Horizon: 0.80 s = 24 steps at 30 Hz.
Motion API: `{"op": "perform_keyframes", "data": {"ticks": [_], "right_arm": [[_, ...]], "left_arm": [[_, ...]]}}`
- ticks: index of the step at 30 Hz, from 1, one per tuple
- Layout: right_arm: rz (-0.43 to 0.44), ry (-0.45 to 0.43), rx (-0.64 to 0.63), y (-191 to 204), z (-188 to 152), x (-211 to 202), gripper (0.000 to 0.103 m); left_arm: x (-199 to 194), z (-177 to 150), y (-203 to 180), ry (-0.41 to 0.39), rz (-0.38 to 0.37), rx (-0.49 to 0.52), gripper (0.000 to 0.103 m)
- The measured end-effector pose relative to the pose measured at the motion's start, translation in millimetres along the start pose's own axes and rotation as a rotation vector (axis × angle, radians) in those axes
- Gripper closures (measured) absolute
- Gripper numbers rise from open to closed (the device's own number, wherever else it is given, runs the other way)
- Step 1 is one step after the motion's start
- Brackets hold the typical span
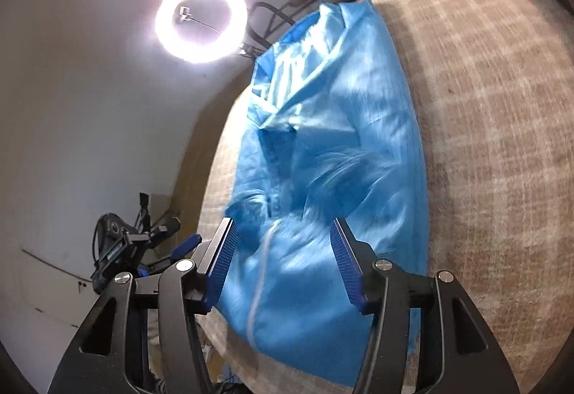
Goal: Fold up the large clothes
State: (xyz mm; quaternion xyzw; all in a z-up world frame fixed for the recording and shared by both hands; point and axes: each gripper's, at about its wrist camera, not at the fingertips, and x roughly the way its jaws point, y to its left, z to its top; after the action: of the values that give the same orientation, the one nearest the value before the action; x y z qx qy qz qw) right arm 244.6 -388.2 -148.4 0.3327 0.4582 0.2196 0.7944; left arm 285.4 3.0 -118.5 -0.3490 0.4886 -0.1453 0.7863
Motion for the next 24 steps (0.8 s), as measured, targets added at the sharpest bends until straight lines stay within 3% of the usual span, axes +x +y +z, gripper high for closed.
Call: {"op": "perform_keyframes", "data": {"ticks": [2,4,9,11,13,16,19,21,24], "right_arm": [[-0.021,-0.015,-0.033,5,1,-8,0.048],[-0.104,-0.017,-0.091,8,-1,-14,0.048],[-0.257,0.041,-0.199,5,-17,-9,0.060],[-0.336,0.073,-0.222,0,-24,2,0.066],[-0.356,0.097,-0.221,-6,-24,14,0.082],[-0.376,0.085,-0.246,-6,-23,26,0.091],[-0.470,0.084,-0.303,-3,-22,39,0.092],[-0.533,0.109,-0.322,-6,-24,48,0.093],[-0.545,0.116,-0.357,-1,-25,48,0.093]], "left_arm": [[-5,-3,-3,-0.013,0.035,0.060,0.041],[-3,-10,-7,0.001,0.063,0.136,0.041],[17,-34,-12,0.071,0.135,0.281,0.047],[26,-40,-11,0.089,0.157,0.295,0.047],[35,-44,-9,0.094,0.192,0.307,0.047],[48,-49,-6,0.080,0.301,0.343,0.047],[61,-52,3,0.083,0.404,0.367,0.049],[62,-53,6,0.082,0.411,0.373,0.050],[55,-46,1,0.077,0.396,0.375,0.050]]}}
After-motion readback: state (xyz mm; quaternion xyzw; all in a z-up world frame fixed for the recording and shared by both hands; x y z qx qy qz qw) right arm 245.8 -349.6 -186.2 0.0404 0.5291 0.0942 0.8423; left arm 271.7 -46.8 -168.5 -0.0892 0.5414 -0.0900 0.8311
